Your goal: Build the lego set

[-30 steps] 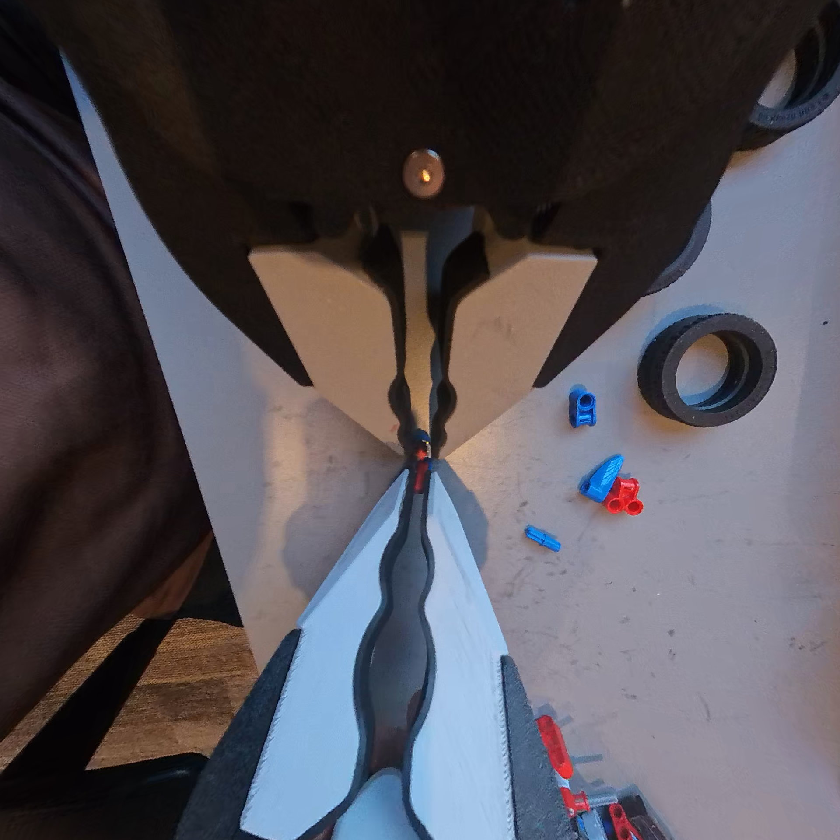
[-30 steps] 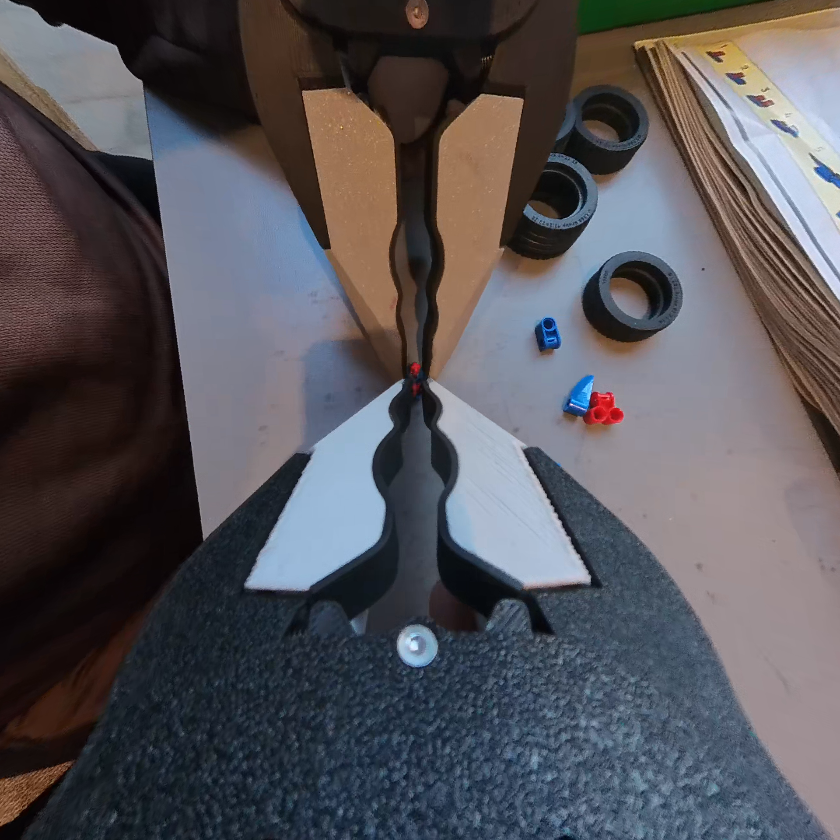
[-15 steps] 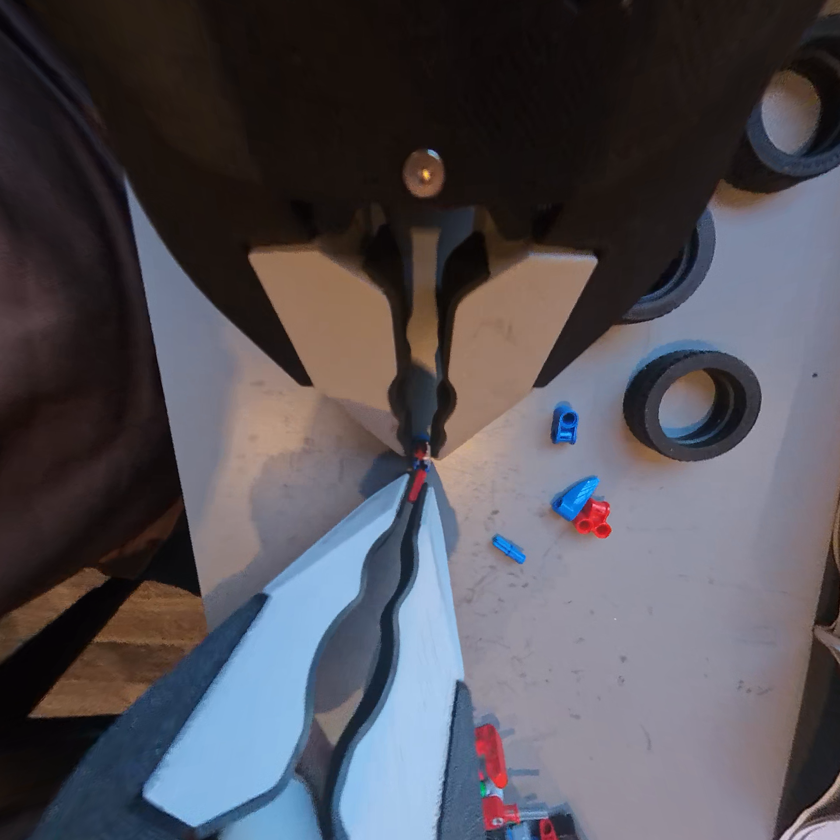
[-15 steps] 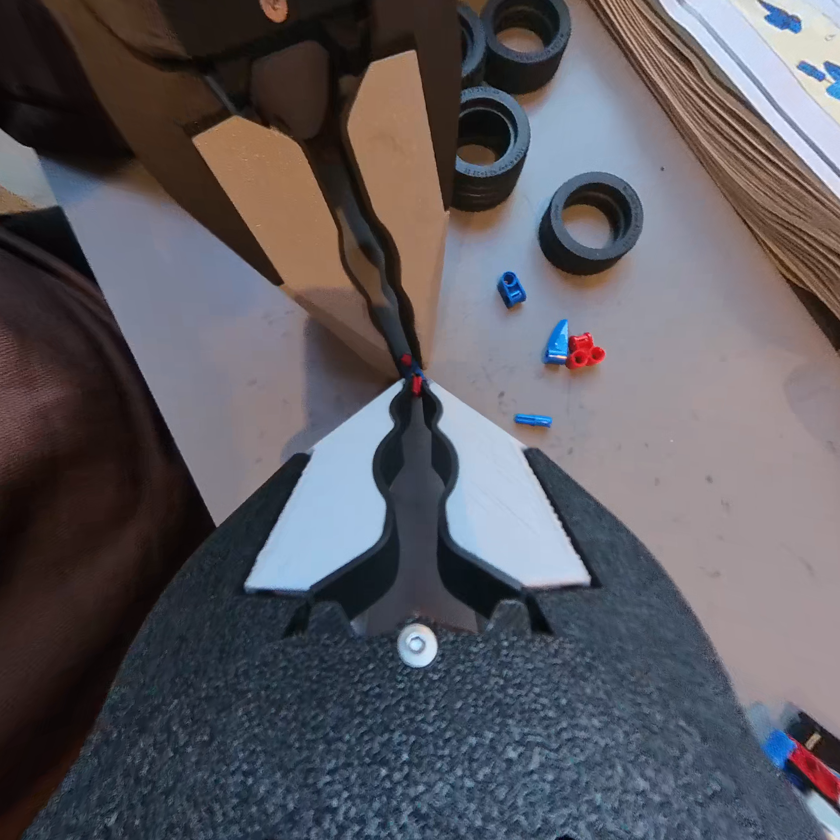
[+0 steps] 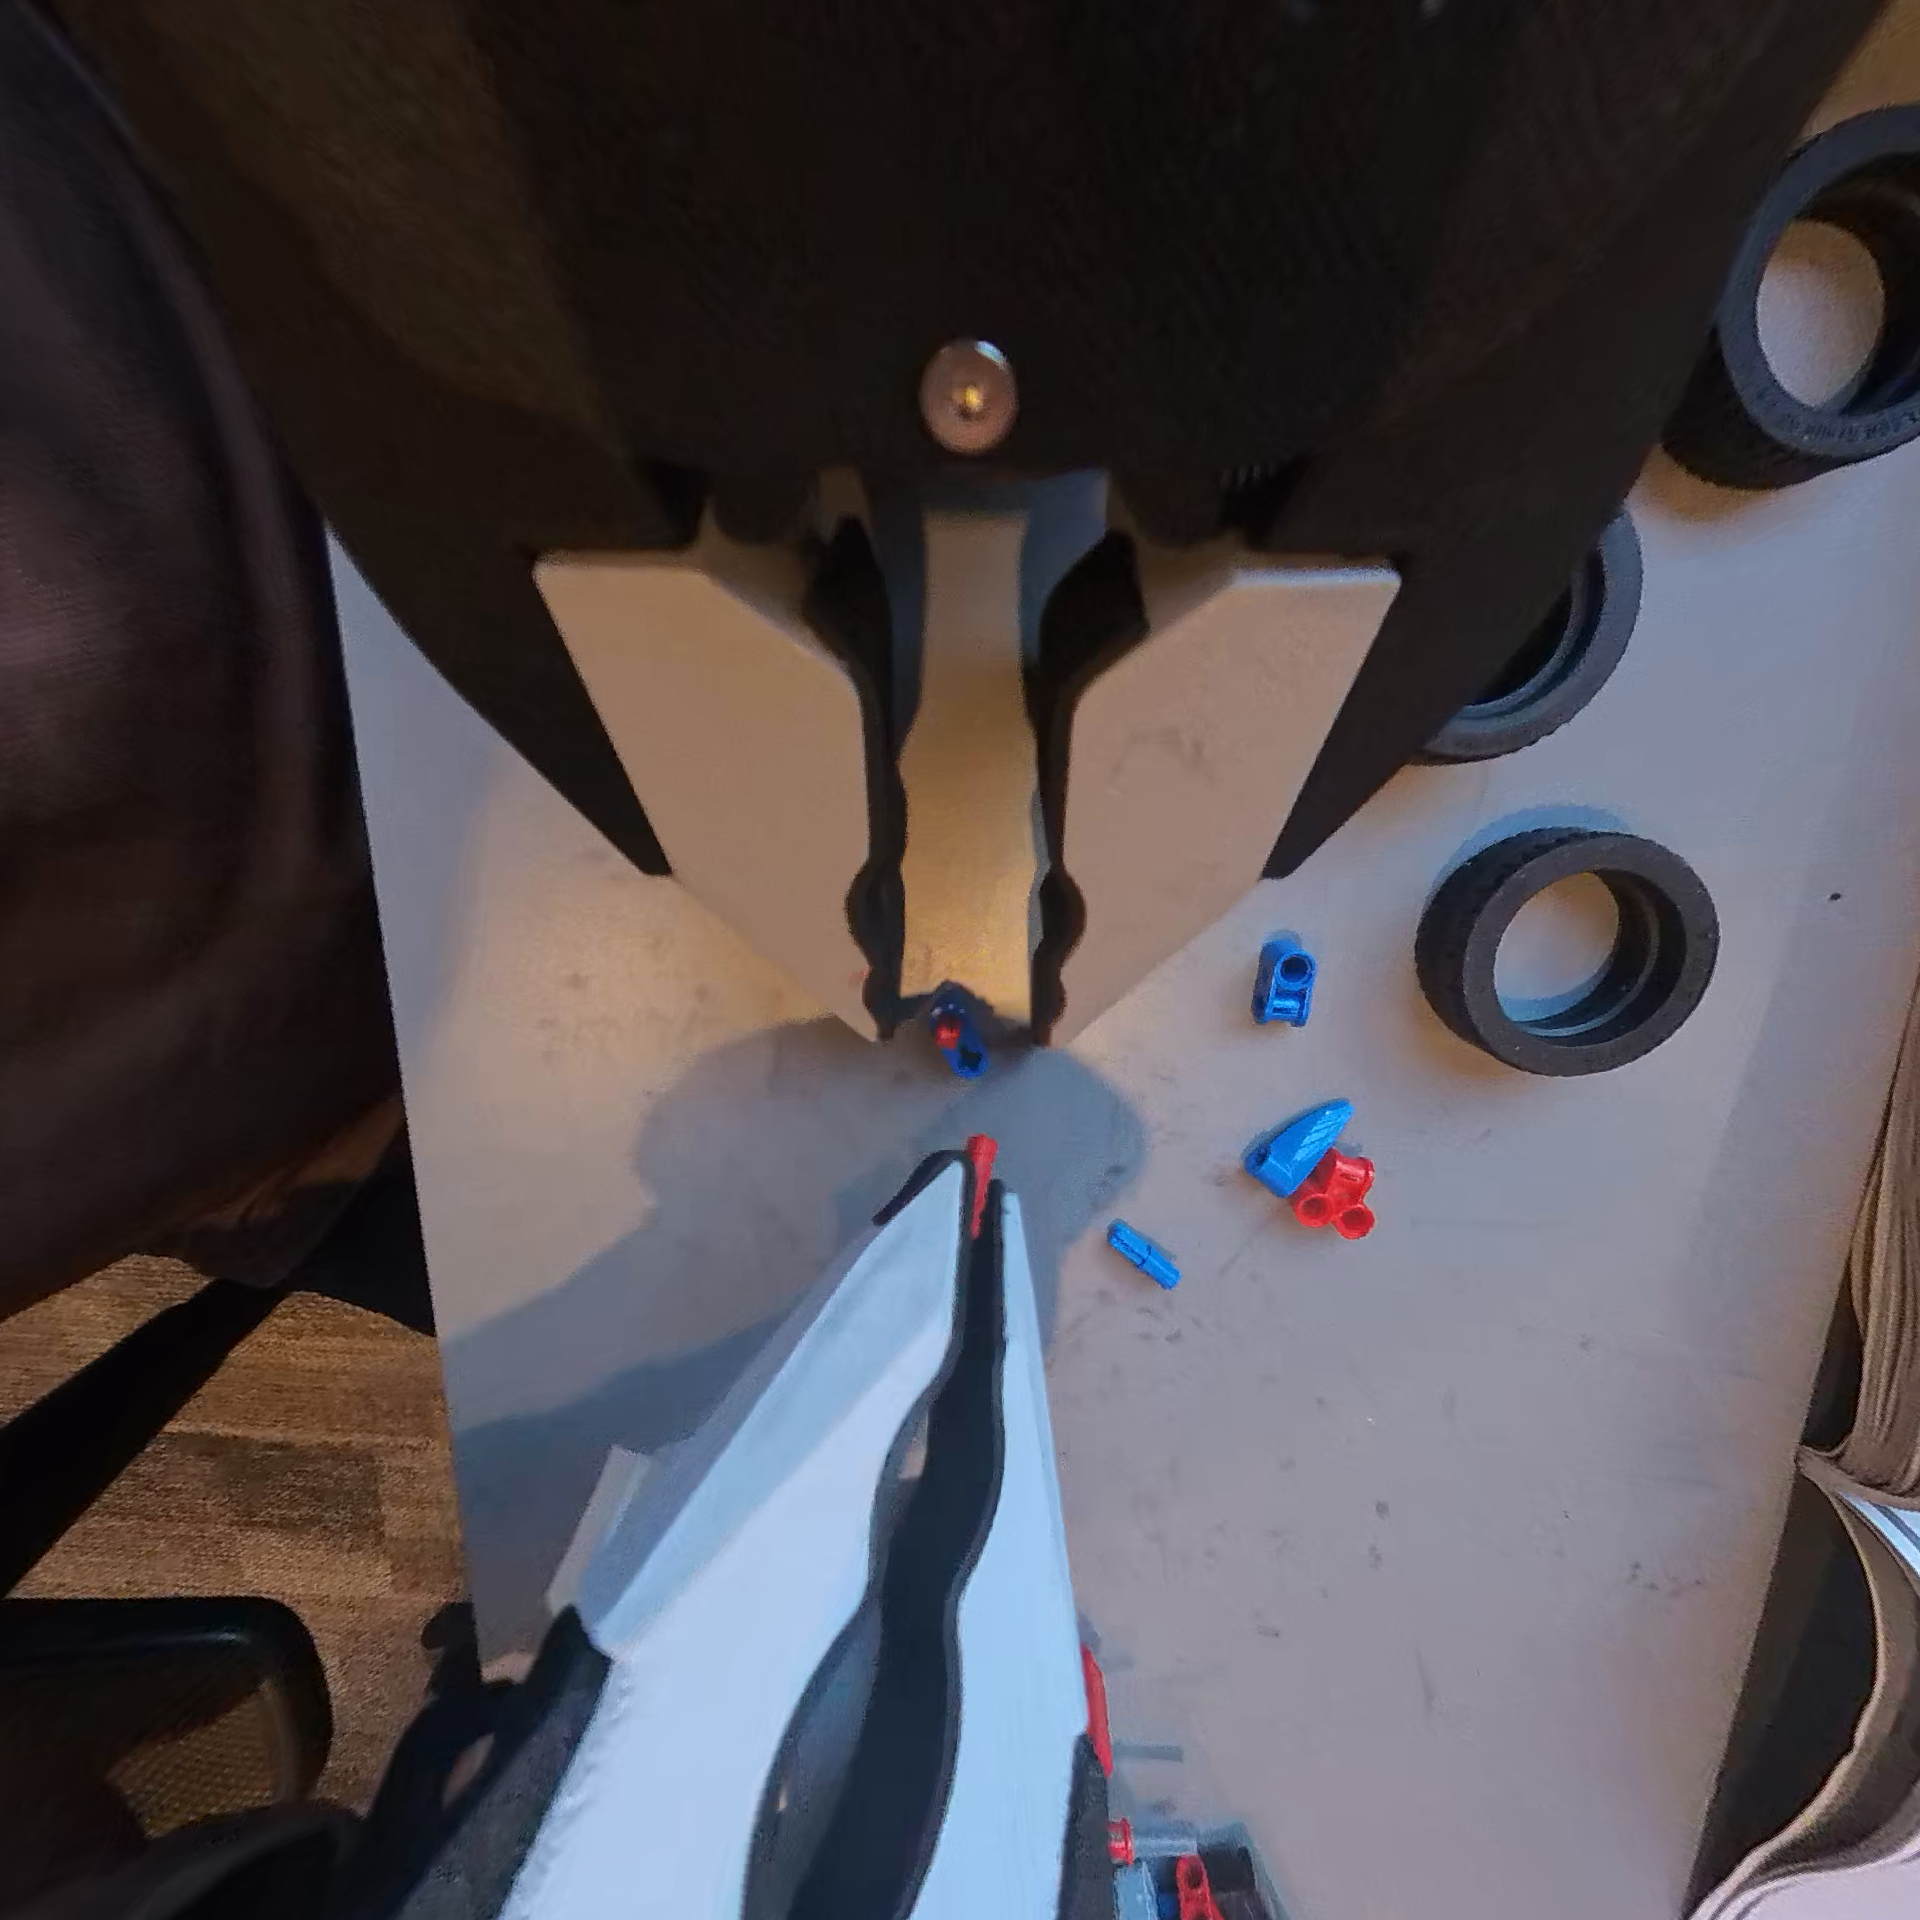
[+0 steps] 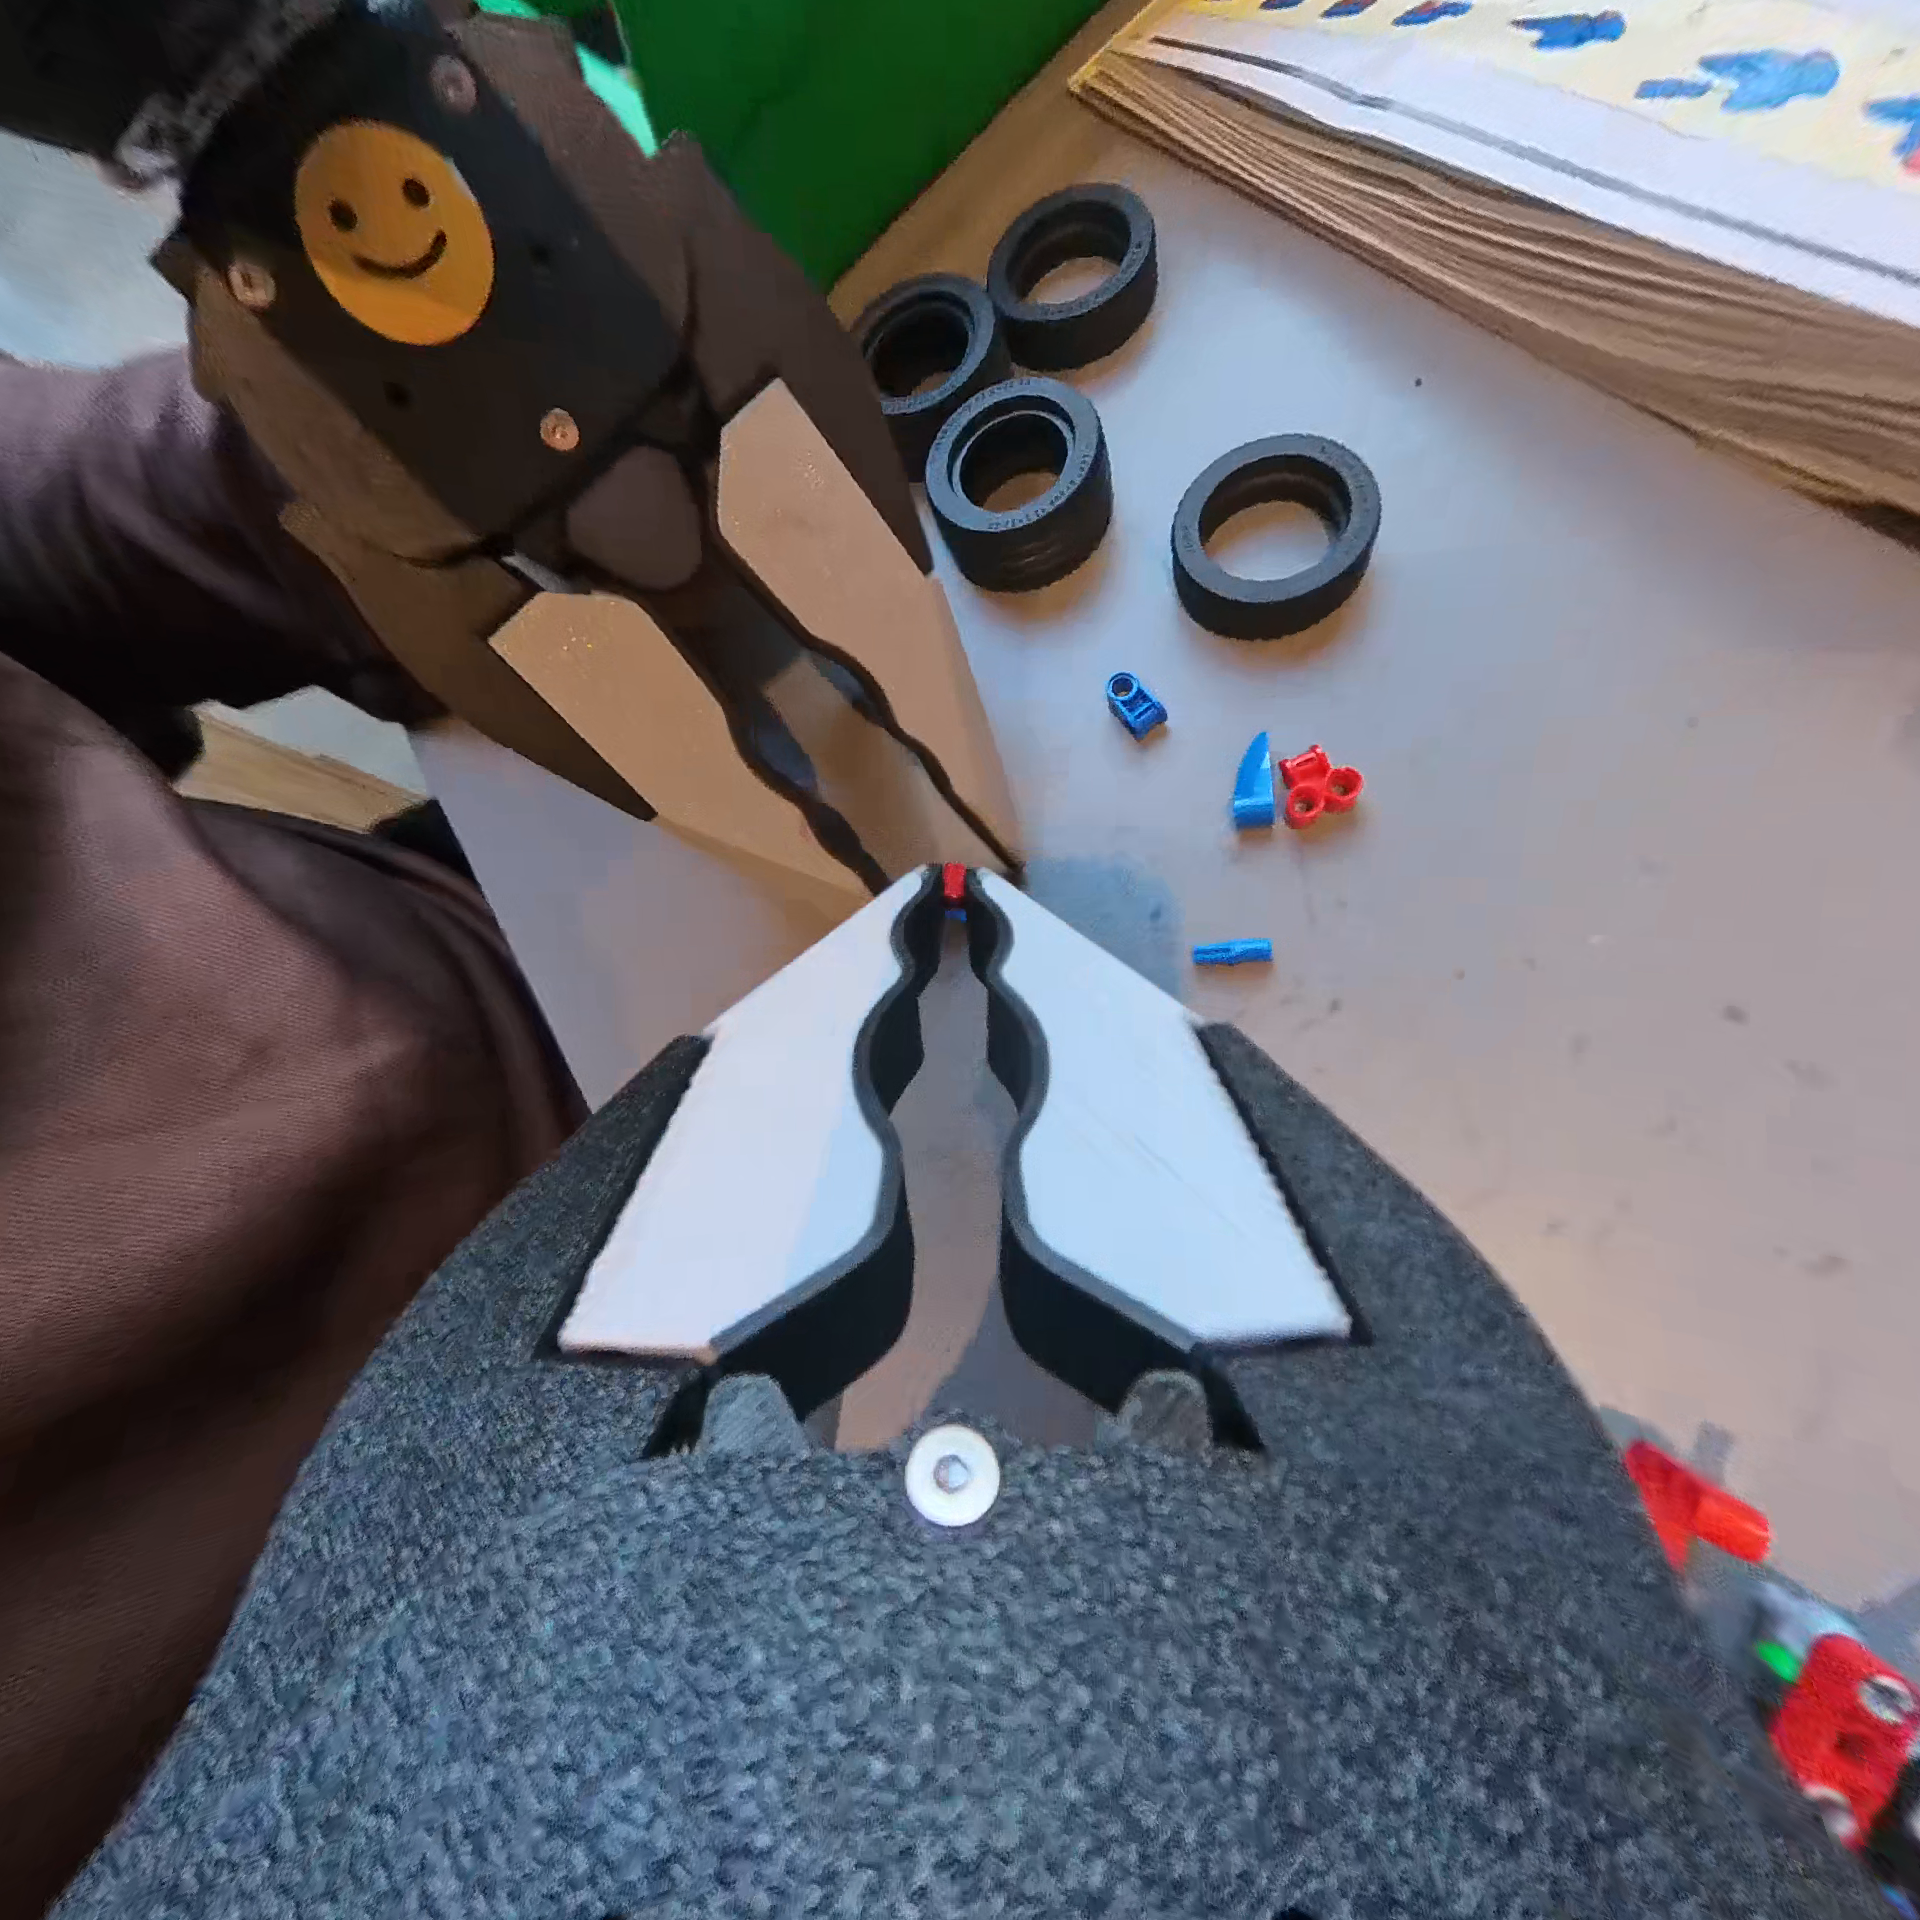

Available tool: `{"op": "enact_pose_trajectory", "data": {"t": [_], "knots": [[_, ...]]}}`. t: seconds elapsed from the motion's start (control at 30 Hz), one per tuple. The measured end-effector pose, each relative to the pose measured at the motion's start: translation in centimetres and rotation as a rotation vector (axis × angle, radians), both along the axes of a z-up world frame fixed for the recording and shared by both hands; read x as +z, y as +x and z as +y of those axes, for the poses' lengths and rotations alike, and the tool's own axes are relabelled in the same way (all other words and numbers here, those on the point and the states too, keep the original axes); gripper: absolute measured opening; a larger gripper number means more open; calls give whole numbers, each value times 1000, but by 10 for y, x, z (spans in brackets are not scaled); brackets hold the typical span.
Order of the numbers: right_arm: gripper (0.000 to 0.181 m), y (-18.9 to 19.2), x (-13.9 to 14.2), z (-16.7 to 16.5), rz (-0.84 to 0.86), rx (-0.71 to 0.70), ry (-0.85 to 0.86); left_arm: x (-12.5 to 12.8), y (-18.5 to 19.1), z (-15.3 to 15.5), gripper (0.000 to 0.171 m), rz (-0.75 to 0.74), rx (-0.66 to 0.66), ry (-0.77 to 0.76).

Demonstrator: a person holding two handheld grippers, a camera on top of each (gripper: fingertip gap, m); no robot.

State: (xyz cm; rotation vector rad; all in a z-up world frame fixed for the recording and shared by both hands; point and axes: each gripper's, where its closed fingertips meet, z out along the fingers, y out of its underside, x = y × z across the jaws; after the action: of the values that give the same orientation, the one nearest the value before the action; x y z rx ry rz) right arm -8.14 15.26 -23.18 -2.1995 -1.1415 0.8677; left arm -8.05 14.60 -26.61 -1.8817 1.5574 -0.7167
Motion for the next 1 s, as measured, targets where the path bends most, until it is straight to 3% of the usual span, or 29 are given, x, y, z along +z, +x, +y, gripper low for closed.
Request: {"op": "enact_pose_trajectory", "data": {"t": [0.3, 0.73, 0.83, 1.0], "knots": [[4, 1, 7, -6, 190, -53, -185, 26, 2, 1, 13, -137, -6, 122], [4, -4, 11, -8, 179, -7, -113, 42, 7, -1, 1, -208, -22, 222], [5, -4, 19, -7, 194, 20, -34, 51, 7, -2, 1, -269, -19, 183], [22, -2, 49, -14, 190, 159, 241, 81, 5, -14, 1, -472, -85, 79]]}}
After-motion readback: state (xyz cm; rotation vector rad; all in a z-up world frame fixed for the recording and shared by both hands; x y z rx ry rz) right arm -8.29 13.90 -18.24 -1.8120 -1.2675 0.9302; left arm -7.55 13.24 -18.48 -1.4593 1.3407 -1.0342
